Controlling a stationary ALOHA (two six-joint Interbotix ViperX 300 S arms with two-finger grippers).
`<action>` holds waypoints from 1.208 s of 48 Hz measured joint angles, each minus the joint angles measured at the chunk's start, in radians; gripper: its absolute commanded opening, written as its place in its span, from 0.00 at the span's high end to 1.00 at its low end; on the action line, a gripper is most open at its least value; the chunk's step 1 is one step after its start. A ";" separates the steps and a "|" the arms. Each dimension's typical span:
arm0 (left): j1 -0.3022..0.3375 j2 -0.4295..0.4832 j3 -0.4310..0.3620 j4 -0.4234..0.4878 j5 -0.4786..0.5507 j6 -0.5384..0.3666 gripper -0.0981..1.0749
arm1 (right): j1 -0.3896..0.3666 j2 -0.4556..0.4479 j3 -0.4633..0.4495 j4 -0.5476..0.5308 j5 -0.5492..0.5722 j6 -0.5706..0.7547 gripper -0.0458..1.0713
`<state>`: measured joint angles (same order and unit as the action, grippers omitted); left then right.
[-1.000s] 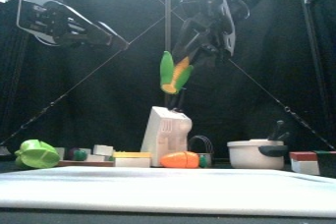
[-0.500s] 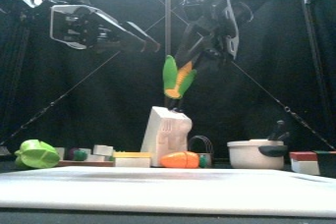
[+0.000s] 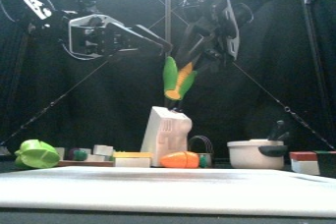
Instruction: Remove corn husk
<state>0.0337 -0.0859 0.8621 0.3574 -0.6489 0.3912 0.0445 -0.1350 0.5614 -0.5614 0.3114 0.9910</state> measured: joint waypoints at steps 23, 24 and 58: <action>0.000 0.037 -0.006 -0.081 -0.002 0.038 0.19 | 0.000 0.000 0.002 0.000 -0.002 0.000 0.39; 0.002 0.038 -0.008 -0.081 -0.002 0.038 0.20 | 0.002 -0.002 0.000 0.000 -0.002 0.000 0.39; 0.000 0.040 -0.011 -0.075 0.037 0.038 0.39 | -0.002 0.000 0.000 0.000 -0.002 0.000 0.39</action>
<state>0.0337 -0.0460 0.8514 0.2823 -0.6121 0.4295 0.0430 -0.1350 0.5614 -0.5614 0.3099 0.9910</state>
